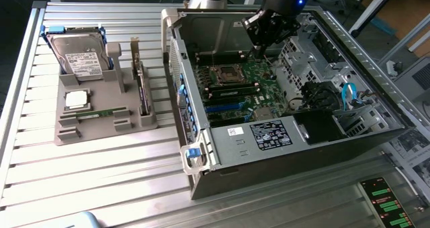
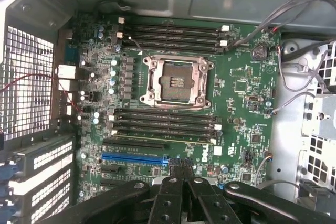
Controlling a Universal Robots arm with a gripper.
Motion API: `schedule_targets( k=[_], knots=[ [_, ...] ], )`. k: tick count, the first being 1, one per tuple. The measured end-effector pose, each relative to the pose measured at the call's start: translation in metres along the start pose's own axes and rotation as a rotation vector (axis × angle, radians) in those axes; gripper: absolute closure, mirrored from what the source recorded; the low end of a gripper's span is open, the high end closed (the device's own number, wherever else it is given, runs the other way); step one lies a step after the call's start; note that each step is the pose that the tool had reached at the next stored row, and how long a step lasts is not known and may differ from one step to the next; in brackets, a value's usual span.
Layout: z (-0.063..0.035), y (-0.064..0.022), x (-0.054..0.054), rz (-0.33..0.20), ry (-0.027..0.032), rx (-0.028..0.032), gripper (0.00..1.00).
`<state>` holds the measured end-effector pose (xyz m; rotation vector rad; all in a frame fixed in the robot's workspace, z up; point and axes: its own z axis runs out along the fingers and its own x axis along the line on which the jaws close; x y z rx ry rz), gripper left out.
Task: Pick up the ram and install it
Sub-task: 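Press down the ram until it locks into place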
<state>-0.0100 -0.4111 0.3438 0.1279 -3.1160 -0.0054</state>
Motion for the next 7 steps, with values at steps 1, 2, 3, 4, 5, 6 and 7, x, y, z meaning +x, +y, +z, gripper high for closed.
schedule_targets(
  k=[1,2,3,4,5,6,7],
  knots=[
    [0.0,0.0,0.0,-0.002,0.0,0.0,0.9],
    [0.0,0.0,0.0,-0.003,0.0,0.0,0.9],
    [0.0,0.0,0.0,-0.003,0.0,0.0,0.9],
    [0.0,0.0,0.0,-0.003,0.0,0.0001,0.9],
    [0.0,0.0,0.0,-0.003,0.0,0.0,0.9],
    [0.0,0.0,0.0,-0.003,0.0,0.0,0.9],
    [0.0,0.0,0.0,-0.003,0.0,0.0,0.9]
  ],
)
